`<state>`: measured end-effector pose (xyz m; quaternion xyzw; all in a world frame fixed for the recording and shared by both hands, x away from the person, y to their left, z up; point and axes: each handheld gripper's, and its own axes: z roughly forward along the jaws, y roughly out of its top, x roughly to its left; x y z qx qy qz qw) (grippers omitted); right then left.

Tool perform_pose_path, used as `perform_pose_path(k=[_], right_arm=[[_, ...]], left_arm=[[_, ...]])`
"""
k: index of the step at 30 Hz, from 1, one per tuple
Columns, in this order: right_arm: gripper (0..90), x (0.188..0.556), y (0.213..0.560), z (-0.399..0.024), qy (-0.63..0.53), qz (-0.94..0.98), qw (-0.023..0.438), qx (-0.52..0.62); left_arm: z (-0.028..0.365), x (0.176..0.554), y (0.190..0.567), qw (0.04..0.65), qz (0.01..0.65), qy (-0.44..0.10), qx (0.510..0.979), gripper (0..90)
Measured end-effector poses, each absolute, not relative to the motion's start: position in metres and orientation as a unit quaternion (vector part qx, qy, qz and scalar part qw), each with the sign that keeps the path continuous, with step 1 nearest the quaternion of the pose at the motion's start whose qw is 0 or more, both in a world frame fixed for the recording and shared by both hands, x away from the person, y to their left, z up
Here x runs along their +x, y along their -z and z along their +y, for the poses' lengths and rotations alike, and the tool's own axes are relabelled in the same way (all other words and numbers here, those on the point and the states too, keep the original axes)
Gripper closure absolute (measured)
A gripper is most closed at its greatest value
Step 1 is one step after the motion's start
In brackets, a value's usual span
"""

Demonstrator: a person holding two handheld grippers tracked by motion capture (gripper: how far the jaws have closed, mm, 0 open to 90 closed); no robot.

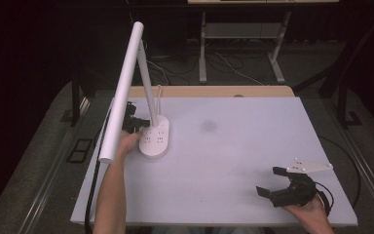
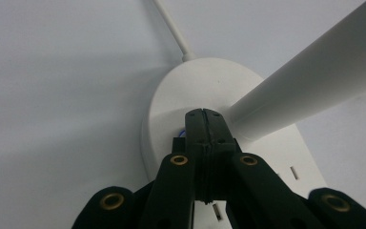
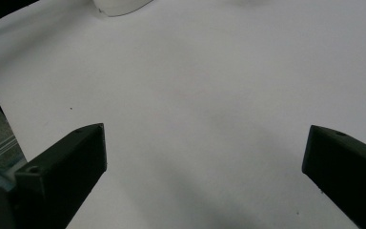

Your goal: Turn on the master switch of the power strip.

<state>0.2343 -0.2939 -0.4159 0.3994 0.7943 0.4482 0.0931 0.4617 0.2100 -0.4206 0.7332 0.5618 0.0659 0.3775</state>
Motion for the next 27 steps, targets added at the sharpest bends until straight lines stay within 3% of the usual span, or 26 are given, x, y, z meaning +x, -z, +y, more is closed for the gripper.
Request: perform_pose_path(k=[9,27], right_arm=[[0.5,0.235,0.417,-0.295,-0.451,0.792,0.093,0.401],[0.5,0.237,0.418,-0.295,-0.448,0.792,0.088,0.405]], left_arm=[[0.223,0.457,0.430,0.436,0.563,-0.033,0.701,89.9],[0.245,0.431,0.400,0.459,0.541,-0.097,0.698,89.5]])
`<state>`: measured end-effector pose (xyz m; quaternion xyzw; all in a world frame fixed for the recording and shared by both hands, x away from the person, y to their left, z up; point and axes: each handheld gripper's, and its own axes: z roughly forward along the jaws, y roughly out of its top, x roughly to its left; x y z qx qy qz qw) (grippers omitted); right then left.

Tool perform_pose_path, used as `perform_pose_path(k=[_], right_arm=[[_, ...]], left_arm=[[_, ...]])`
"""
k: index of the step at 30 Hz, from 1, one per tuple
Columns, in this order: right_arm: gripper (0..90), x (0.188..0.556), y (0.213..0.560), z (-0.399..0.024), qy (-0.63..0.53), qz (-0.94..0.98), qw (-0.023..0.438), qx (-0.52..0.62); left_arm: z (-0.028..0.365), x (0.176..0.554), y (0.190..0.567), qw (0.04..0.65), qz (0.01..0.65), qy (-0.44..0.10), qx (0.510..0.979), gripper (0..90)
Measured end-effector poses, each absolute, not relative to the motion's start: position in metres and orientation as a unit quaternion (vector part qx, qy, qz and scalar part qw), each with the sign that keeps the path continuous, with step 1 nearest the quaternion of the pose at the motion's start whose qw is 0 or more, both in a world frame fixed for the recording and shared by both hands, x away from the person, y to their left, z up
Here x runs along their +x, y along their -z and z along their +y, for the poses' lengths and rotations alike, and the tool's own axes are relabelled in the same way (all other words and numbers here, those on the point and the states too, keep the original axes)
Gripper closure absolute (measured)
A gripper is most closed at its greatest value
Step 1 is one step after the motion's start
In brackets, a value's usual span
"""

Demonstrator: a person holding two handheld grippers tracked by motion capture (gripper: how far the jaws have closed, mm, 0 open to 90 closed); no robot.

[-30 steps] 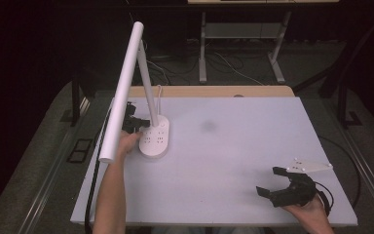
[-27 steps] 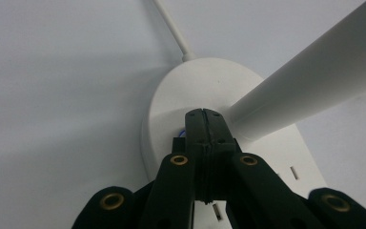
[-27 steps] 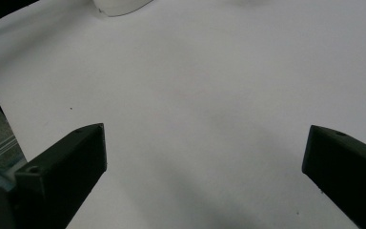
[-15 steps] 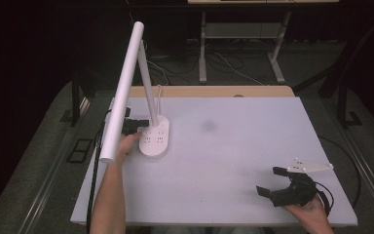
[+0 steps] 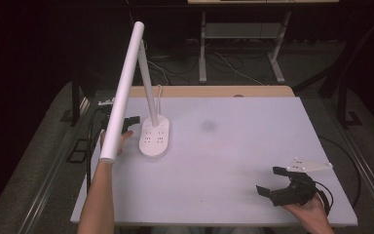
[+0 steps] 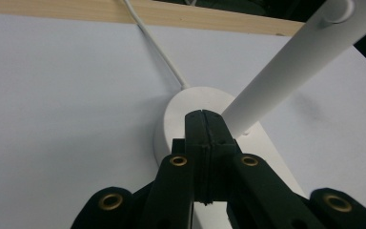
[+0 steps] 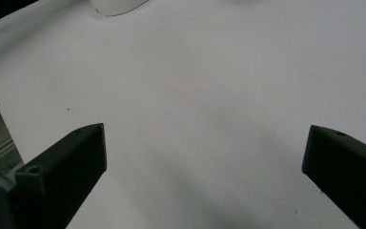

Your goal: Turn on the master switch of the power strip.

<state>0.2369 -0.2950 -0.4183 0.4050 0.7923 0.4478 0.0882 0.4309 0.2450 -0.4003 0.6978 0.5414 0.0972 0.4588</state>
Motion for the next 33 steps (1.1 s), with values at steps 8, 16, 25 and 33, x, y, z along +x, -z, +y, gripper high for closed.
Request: perform_pose_path(k=[8,16,25,33], right_arm=[[0.5,0.238,0.418,-0.294,-0.448,0.793,0.087,0.403],[0.5,0.238,0.417,-0.292,-0.448,0.796,0.089,0.397],[0.5,0.238,0.417,-0.291,-0.450,0.796,0.087,0.396],[0.5,0.237,0.416,-0.291,-0.451,0.795,0.087,0.396]], left_arm=[[0.249,0.413,0.388,0.461,0.526,-0.123,0.704,89.4],[0.252,0.392,0.382,0.474,0.515,-0.133,0.702,87.1],[0.254,0.370,0.383,0.511,0.480,-0.109,0.704,60.0],[0.250,0.351,0.388,0.532,0.456,-0.076,0.709,38.3]])
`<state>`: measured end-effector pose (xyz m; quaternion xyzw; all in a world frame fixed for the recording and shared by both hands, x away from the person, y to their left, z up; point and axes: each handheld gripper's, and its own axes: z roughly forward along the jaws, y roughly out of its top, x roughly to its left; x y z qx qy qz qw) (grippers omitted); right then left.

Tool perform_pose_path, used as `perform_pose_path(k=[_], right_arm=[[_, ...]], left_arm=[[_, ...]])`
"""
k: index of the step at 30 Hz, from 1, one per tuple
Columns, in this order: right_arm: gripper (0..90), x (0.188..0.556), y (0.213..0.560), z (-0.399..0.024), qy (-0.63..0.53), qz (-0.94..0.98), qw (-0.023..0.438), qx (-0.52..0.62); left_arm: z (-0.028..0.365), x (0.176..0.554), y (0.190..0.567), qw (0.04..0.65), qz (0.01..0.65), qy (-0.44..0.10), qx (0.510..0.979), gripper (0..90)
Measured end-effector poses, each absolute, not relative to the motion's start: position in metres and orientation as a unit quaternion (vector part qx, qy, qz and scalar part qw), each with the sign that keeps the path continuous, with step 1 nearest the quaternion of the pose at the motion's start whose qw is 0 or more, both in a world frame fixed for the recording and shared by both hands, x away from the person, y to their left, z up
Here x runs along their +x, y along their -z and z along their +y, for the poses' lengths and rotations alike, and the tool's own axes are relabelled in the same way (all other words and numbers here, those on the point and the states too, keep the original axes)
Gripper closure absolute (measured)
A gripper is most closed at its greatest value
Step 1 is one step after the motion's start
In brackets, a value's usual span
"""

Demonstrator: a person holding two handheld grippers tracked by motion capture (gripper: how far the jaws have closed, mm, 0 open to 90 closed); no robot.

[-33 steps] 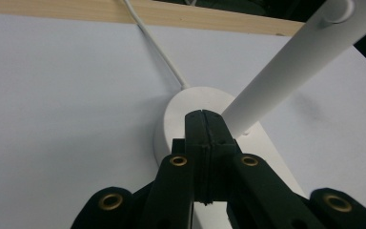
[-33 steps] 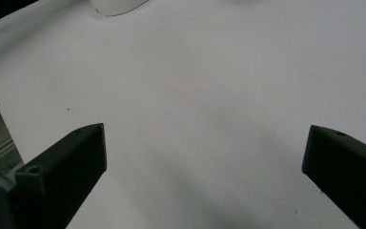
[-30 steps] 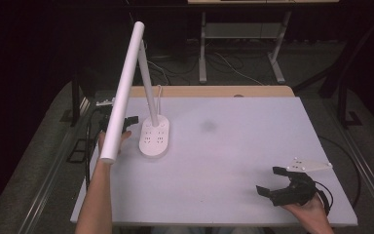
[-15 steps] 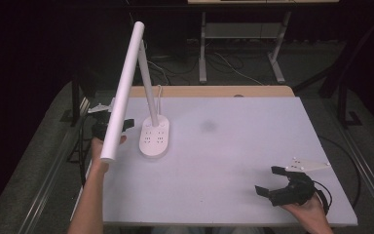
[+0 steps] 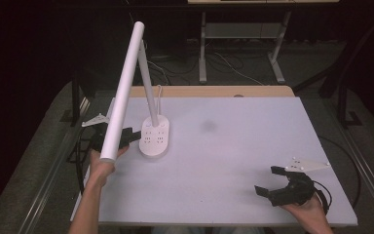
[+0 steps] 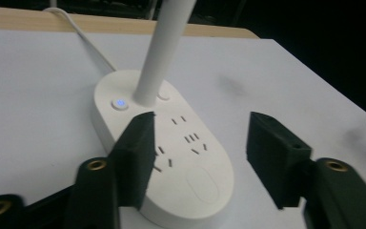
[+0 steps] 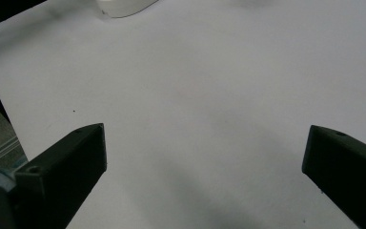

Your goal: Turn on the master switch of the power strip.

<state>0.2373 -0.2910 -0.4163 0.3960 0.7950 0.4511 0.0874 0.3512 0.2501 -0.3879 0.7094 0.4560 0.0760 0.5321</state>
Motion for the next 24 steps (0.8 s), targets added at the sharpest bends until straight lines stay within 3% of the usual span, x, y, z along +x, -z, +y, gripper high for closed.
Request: perform_pose_path(k=[7,15,24], right_arm=[[0.5,0.237,0.416,-0.291,-0.451,0.795,0.088,0.396],[0.5,0.237,0.415,-0.291,-0.451,0.794,0.088,0.397],[0.5,0.237,0.415,-0.291,-0.453,0.794,0.090,0.396]], left_arm=[[0.241,0.333,0.385,0.527,0.439,-0.076,0.724,16.7],[0.235,0.313,0.389,0.533,0.432,-0.070,0.724,0.0],[0.221,0.285,0.394,0.533,0.409,-0.073,0.737,0.0]])
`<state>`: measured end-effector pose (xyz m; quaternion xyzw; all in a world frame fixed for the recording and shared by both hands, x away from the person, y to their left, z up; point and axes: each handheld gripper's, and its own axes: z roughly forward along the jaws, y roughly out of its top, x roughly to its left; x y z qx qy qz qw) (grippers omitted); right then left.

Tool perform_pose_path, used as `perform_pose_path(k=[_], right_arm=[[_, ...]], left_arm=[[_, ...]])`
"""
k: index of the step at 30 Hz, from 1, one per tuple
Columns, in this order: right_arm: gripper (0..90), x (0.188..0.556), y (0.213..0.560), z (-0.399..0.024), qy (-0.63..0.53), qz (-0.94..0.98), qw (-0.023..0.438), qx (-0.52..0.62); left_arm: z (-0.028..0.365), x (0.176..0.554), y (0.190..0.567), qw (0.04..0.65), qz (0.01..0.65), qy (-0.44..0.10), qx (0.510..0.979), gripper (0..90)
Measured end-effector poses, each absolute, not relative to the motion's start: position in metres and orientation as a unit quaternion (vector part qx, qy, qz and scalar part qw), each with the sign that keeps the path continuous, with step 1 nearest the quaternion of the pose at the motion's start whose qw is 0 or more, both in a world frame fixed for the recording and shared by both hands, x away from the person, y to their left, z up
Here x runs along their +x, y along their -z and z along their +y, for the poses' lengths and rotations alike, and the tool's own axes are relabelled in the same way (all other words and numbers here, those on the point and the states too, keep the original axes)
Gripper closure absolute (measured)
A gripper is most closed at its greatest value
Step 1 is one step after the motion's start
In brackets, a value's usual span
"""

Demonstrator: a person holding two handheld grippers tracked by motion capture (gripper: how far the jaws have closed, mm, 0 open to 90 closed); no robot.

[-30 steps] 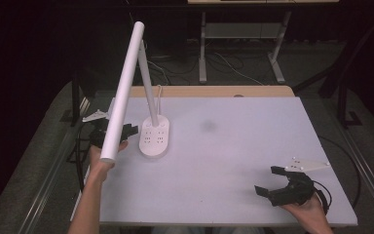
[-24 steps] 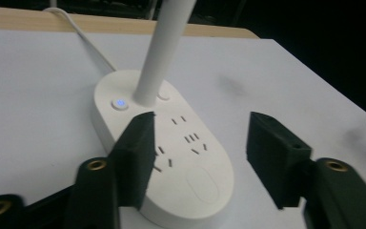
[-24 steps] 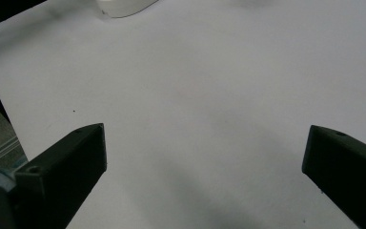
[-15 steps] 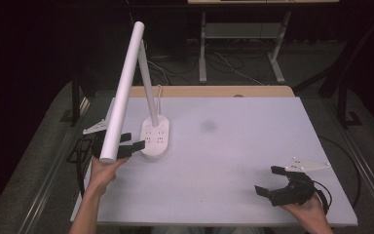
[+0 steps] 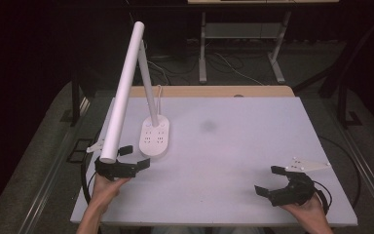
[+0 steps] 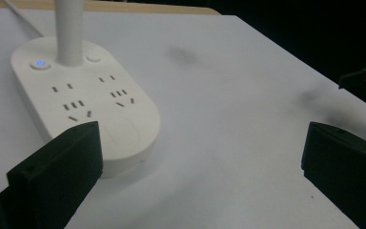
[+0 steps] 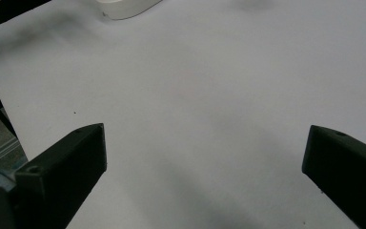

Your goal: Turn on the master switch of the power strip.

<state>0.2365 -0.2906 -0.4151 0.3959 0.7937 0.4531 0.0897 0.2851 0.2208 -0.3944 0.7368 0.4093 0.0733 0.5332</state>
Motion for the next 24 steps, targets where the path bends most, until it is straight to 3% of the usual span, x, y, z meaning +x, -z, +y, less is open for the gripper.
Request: perform_pose_path(k=[24], right_arm=[[0.5,0.237,0.418,-0.289,-0.455,0.793,0.081,0.397]], left_arm=[[0.184,0.263,0.421,0.497,0.382,-0.051,0.777,0.0]])
